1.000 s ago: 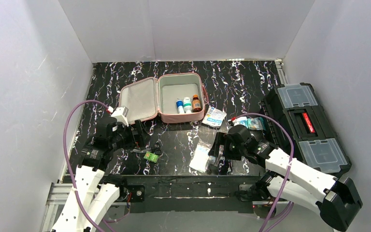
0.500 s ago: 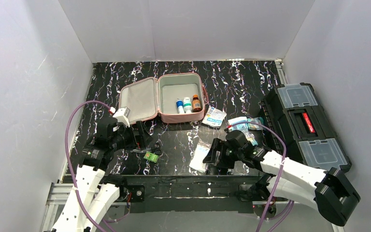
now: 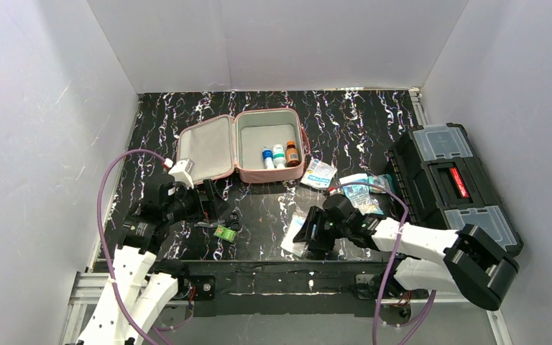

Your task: Organize the medicine kit

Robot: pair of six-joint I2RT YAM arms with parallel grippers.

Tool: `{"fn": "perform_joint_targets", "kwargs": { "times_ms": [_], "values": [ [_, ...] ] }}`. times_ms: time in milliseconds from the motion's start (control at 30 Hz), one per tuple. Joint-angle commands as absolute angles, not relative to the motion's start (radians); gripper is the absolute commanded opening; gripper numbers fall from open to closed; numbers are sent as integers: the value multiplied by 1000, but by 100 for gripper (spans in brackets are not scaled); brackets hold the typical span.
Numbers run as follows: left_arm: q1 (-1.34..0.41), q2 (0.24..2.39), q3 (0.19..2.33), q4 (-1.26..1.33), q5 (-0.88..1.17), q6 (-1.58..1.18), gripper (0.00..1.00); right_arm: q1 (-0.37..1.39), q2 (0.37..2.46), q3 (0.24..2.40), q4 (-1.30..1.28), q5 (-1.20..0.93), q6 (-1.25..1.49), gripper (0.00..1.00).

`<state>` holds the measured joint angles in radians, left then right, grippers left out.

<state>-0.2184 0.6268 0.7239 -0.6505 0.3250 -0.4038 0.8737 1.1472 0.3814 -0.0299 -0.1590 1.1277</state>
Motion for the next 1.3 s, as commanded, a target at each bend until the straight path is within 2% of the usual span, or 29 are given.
{"fn": "perform_joint_targets", "kwargs": {
  "times_ms": [0,167,400,500,1267],
  "values": [
    [-221,618,710,-646,347,-401,99,891,1226,373,-18,-71,1164,62],
    [-221,620,710,-644,352,-401,100,895,1292,359,35,-52,1188,37],
    [-220,617,708,-643,353,-401,100,902,1358,349,106,-49,1205,17],
    [-220,618,709,-642,353,-400,99,904,1364,349,128,-49,1206,2],
    [-221,605,709,-639,350,-400,99,911,1049,507,-137,82,1075,1]
  ]
}}
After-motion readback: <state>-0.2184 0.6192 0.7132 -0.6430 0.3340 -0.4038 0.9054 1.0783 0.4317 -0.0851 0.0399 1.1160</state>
